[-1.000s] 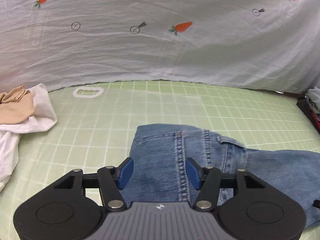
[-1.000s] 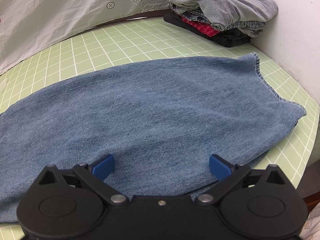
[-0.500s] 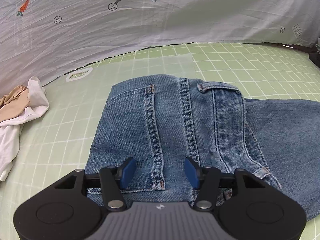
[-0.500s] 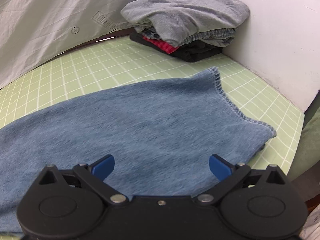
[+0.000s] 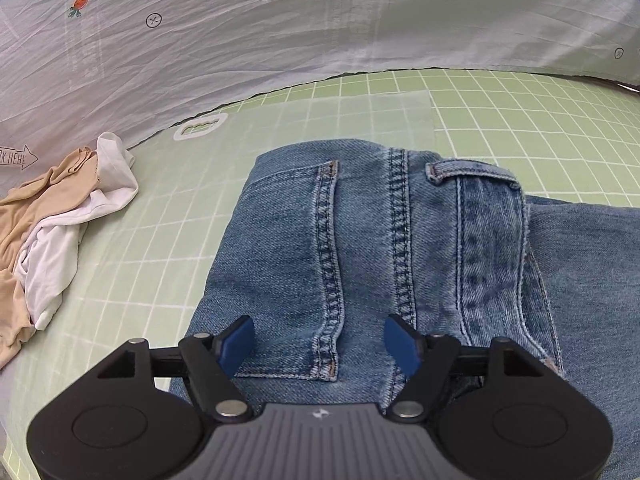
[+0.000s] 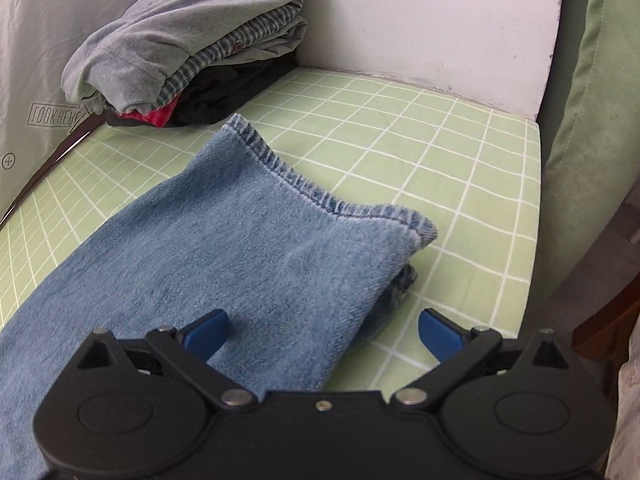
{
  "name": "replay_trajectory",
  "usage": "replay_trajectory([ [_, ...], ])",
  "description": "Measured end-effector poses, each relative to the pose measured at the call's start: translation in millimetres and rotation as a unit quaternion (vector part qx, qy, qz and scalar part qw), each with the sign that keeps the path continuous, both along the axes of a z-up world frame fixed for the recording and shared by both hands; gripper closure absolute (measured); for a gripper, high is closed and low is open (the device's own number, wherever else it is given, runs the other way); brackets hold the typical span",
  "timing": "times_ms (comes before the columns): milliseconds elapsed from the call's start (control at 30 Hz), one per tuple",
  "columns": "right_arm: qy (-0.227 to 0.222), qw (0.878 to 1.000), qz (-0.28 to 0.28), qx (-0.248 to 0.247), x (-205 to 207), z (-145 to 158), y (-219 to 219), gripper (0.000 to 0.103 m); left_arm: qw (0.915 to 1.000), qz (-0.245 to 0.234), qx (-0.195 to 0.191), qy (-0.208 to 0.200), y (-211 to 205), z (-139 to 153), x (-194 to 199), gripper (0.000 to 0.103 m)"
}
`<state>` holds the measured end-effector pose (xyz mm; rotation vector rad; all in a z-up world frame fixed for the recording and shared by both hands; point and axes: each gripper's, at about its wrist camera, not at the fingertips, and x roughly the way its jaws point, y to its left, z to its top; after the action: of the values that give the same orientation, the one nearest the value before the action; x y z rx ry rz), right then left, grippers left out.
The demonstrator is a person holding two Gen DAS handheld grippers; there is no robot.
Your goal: Fold clothes
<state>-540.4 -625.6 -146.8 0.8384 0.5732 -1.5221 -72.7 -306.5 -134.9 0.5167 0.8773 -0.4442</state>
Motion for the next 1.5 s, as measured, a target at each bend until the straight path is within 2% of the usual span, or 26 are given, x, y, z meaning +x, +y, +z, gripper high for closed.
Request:
replay_trajectory([
  [200,0.012,1.0,-0.006,-0.02,0.6,-4.6,-10.9,0.0,0.9998,0.003,0.021,0.003,-5.7,-1.4,2.4,0.026],
  [267,0.018,0.999,-0.007,-0.027,2.4,-6.1,-12.6,0.0,0.9997,0.006,0.024,0.004,-5.6,-2.0,4.0,0.022],
  [433,0.023,0.999,-0.004,-0.039,4.8,-7.1,-12.9,0.002,0.9996,0.014,0.022,0.012,-4.2,-2.8,7.3,0.02],
  [467,0.025,0.999,-0.003,-0.043,4.8,-6.2,-12.1,0.01,0.9996,0.013,0.023,0.012,-4.2,-3.0,7.4,0.02],
  [500,0.027,0.999,-0.001,-0.047,4.8,-4.8,-11.2,0.024,0.9996,0.013,0.023,0.012,-4.3,-3.1,7.4,0.02],
  [533,0.027,0.998,-0.001,-0.051,4.1,-3.5,-10.5,0.032,0.9996,0.013,0.024,0.012,-4.3,-3.4,7.4,0.02],
  [567,0.025,0.998,-0.001,-0.053,2.7,-2.3,-10.1,0.045,0.9996,0.013,0.024,0.011,-4.3,-3.7,7.3,0.02],
  [633,0.009,0.998,-0.004,-0.055,-2.0,-0.7,-10.3,0.053,0.9996,0.014,0.022,0.01,-4.2,-3.9,6.8,0.019],
  [700,-0.013,0.998,-0.005,-0.054,-6.7,0.6,-11.3,0.077,0.9996,0.015,0.021,0.01,-4.2,-4.2,6.4,0.019],
  [767,-0.045,0.998,-0.01,-0.049,-11.0,1.9,-12.7,0.084,0.9996,0.014,0.021,0.009,-4.3,-4.5,6.2,0.019],
  [1067,-0.119,0.989,0.021,-0.087,-6.6,35.2,-4.6,0.087,0.9998,0.005,0.012,0.013,0.1,-6.3,7.8,0.019],
  [1300,-0.224,0.966,0.063,-0.111,23.8,60.0,5.2,0.087,0.9984,-0.036,0.015,0.041,1.8,-5.3,19.8,0.018],
  [1367,-0.248,0.958,0.079,-0.115,38.0,63.8,10.7,0.087,0.9974,-0.047,0.016,0.052,2.5,-5.5,26.5,0.012],
  [1500,-0.291,0.942,0.125,-0.114,78.1,69.6,30.2,0.087,0.9947,-0.068,0.01,0.076,6.8,-6.3,39.2,0.009],
])
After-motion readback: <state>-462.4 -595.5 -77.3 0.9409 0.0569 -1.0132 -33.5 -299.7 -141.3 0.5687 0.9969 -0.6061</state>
